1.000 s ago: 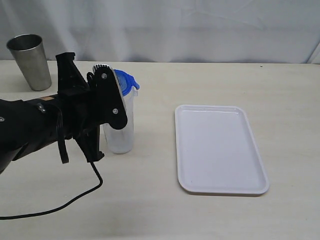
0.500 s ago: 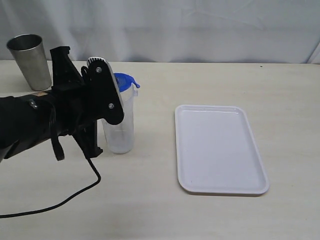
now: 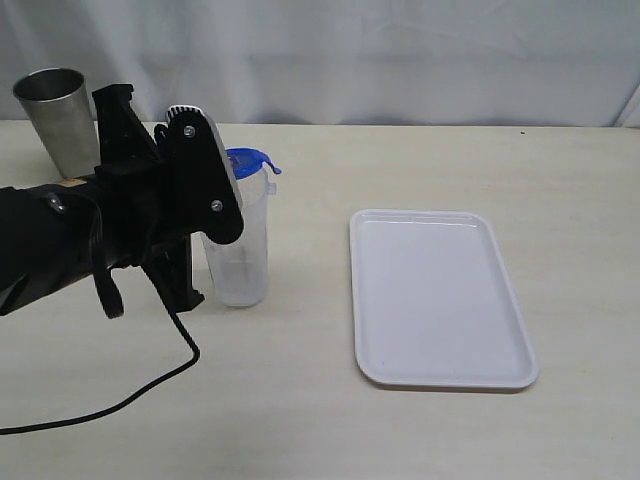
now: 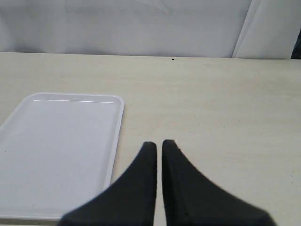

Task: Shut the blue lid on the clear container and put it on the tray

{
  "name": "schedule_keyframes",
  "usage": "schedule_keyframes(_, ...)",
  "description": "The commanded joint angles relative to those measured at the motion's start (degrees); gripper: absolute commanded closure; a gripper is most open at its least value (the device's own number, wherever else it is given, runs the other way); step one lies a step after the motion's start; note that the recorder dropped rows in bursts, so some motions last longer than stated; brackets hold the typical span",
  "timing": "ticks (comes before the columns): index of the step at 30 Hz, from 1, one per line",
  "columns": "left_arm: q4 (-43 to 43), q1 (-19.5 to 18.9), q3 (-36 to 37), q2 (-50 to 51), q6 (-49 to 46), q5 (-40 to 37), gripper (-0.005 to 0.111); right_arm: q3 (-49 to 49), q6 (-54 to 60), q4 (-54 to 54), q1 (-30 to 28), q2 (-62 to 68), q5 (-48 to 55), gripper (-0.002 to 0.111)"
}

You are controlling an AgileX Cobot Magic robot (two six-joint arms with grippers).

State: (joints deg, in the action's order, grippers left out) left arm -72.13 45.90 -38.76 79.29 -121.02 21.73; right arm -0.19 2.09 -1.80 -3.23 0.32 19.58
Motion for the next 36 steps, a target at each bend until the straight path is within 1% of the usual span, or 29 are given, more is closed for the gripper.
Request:
schedule_keyframes(1,-0.4,0.1,0.2,-0.3,-1.8,-0.6,0.107,0.2,0.0,0.0,0.1,-0.3,0.0,0.104)
schedule_keyframes(9,0.1,0.1,0.2,-0.3,-1.8,-0.5,0.107,0.2,0.0,0.0,0.1,-0.3,0.0,0.104)
schedule_keyframes(13,1.2,0.1,0.2,-0.3,-1.8,-2.7,0.107,0.2,0.0,0.0,0.1,-0.3,0.0,0.104)
schedule_keyframes(25,2.2,0.1,0.2,-0.3,-1.8,-2.7,0.107,0.2,0.0,0.0,0.1,-0.3,0.0,0.104)
schedule_keyframes(28,1.6,0.1,1.4,-0.3,-1.8,-2.8,0.107,0.2,0.0,0.0,0.1,-0.3,0.0,0.104)
schedule_keyframes(31,3.0,0.1,2.6,-0.3,-1.8,-2.6,0.107,0.2,0.0,0.0,0.1,-0.3,0.0,0.104)
schedule_keyframes(36,2.6,0.1,2.6,-0.3,-1.8,-3.2,0.107,0.2,0.0,0.0,0.1,-0.3,0.0,0.104)
